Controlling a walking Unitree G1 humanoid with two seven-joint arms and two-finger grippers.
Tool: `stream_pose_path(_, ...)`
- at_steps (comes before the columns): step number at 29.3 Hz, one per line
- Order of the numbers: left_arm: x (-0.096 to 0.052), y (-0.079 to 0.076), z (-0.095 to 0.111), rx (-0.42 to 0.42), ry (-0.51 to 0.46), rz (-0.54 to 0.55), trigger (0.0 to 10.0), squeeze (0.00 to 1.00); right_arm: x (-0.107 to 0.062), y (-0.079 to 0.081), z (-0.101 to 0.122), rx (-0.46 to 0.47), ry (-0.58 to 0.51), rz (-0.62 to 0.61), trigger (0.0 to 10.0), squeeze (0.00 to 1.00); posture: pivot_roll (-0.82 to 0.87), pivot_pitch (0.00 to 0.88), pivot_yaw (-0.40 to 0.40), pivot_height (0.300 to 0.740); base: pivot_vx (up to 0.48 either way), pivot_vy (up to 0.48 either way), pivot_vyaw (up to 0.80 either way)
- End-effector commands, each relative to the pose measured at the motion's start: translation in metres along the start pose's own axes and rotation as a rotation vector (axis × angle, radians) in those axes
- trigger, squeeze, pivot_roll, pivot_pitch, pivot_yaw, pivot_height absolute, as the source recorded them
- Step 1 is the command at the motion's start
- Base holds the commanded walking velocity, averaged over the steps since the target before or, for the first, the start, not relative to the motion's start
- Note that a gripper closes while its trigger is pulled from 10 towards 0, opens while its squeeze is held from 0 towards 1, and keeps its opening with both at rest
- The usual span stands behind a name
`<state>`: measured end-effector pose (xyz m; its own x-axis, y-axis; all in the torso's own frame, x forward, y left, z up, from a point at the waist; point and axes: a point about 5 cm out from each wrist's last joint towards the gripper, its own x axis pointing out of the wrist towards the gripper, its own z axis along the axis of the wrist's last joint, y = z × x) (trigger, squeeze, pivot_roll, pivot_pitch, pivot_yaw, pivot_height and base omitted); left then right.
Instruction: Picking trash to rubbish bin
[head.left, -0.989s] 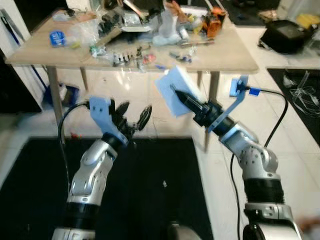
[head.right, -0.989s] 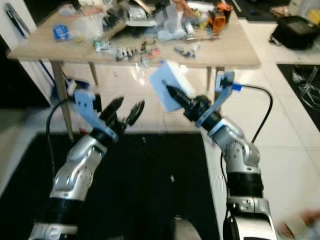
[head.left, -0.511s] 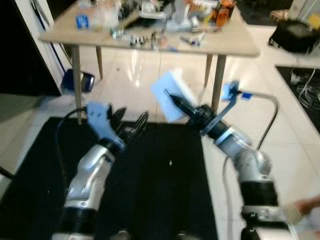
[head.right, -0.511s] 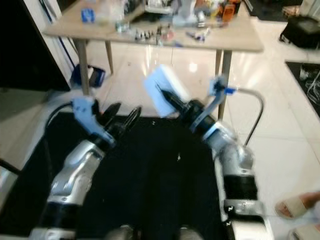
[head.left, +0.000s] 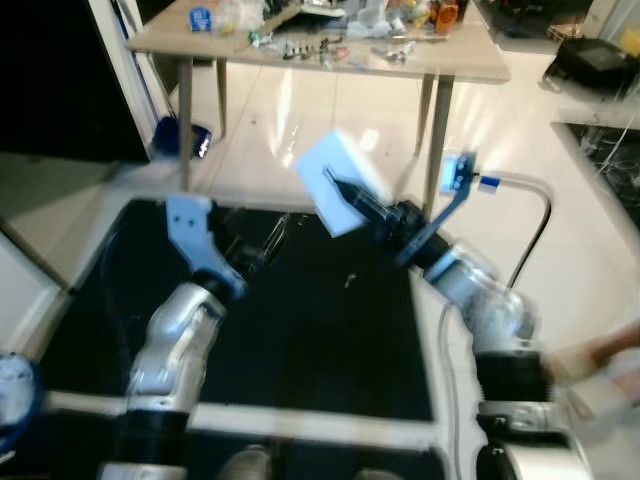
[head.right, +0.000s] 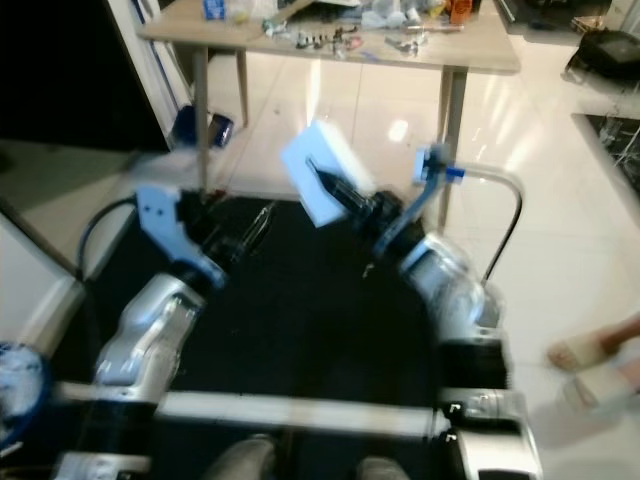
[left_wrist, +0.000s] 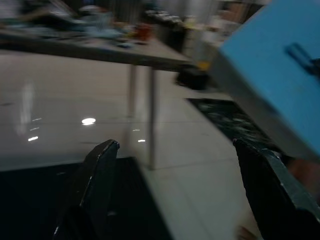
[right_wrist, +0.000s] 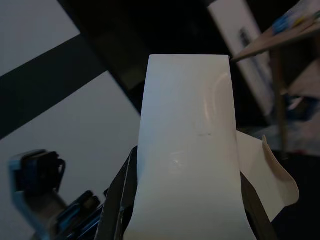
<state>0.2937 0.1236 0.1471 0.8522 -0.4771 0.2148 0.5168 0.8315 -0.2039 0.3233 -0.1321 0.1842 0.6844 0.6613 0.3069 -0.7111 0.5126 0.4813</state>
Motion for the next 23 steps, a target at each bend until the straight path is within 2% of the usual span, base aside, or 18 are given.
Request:
stream_pose_path(1, 0.0011, -0.0011, -0.0004, 0.001, 0.002, -0.006, 10.0, 0.00, 0.0013, 0.0022, 0.0000, 0.000, -0.005, 0.008, 10.0, 0.00, -0.07, 0.000, -0.025, 0.740, -0.480, 0.000, 0.00)
stream_pose_path(9, 0.0009, -0.0015, 0.0004, -0.001, -0.008, -0.011, 10.0, 0.00, 0.0013, 0.0022, 0.0001, -0.003, -0.003, 0.006, 10.0, 0.00, -0.07, 0.000, -0.025, 0.740, -0.462, 0.000, 0.00)
stream_pose_path(23, 0.0002, -0.0028, 0.0011, 0.005, -0.016, -0.029, 10.0, 0.00, 0.0015, 0.0028, 0.0000, -0.005, 0.000, 0.006, 10.0, 0.00, -0.07, 0.000, -0.025, 0.740, 0.000, 0.000, 0.00)
